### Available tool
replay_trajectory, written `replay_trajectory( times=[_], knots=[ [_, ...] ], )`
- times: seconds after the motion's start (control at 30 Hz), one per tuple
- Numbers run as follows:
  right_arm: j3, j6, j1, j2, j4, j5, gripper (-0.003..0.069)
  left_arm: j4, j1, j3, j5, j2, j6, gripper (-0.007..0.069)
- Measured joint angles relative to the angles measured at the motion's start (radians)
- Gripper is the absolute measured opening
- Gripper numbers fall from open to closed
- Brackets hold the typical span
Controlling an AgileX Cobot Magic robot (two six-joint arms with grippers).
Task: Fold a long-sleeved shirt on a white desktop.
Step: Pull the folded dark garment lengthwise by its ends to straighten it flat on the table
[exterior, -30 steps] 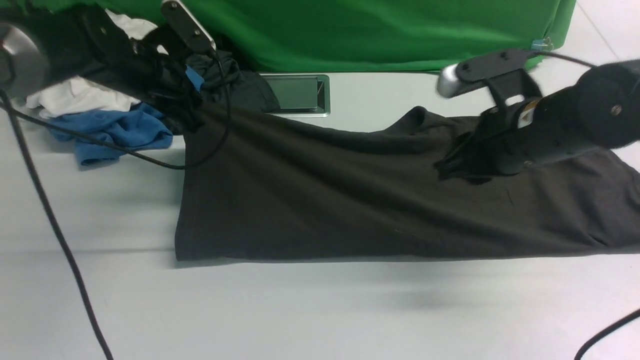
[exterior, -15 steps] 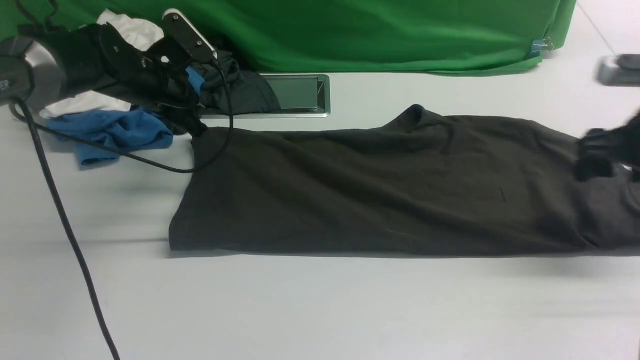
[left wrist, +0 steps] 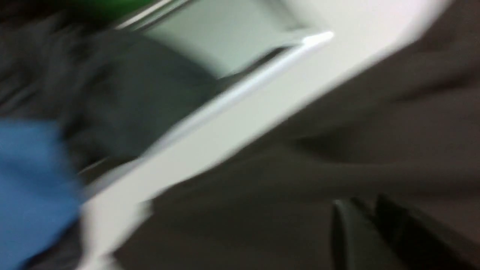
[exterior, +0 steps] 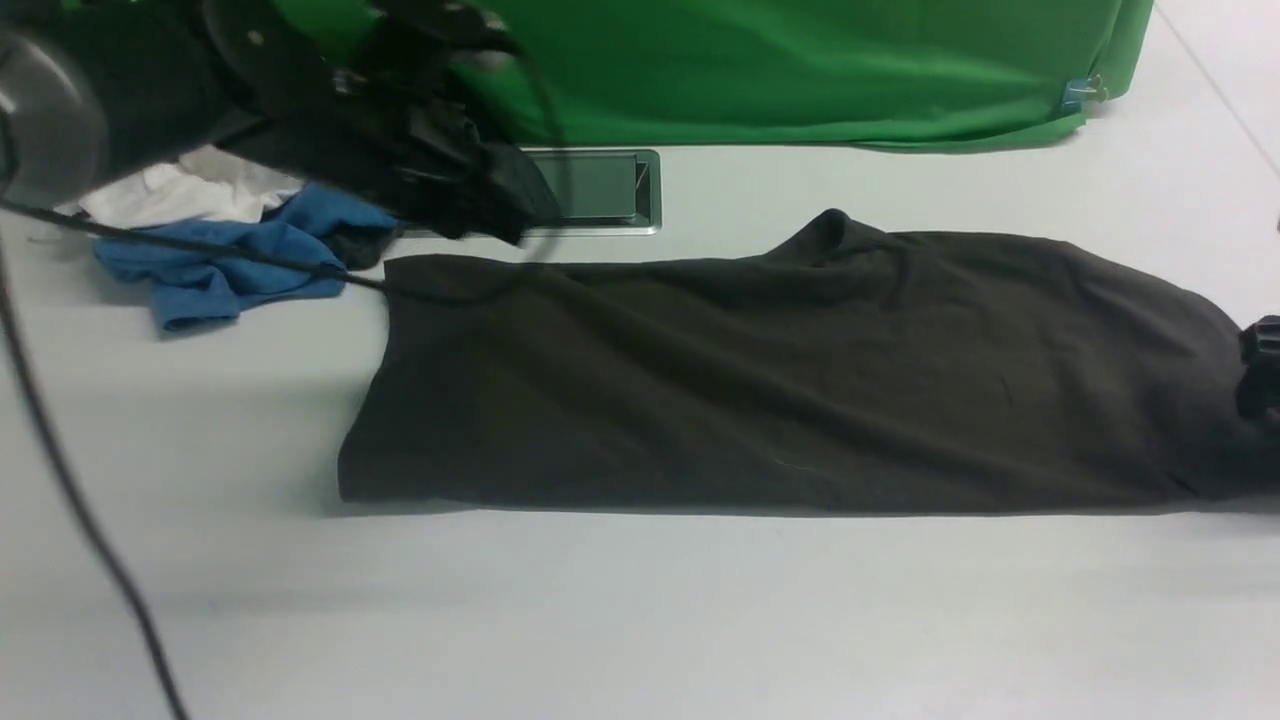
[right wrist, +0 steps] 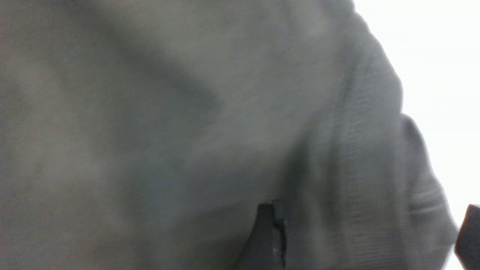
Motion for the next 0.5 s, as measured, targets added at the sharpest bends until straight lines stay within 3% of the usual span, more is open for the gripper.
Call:
replay_trajectory(
  times=[0.1, 0.27, 0.5],
  knots=[
    [-0.023, -0.010, -0.030, 0.002, -0.006, -0.003, 0.0639, -0.011, -0.135, 0.136, 0.000, -0.169, -0.008, 0.0018],
    [-0.031, -0.031, -0.044, 0.038, -0.008, -0.004, 0.0639, -0.013, -0.253, 0.305, 0.017, -0.381, -0.068, 0.0017],
    [-0.057, -0.056, -0.046, 0.116, -0.002, -0.023, 0.0631, -0.003, -0.300, 0.520, 0.023, -0.704, -0.115, 0.0017]
  ],
)
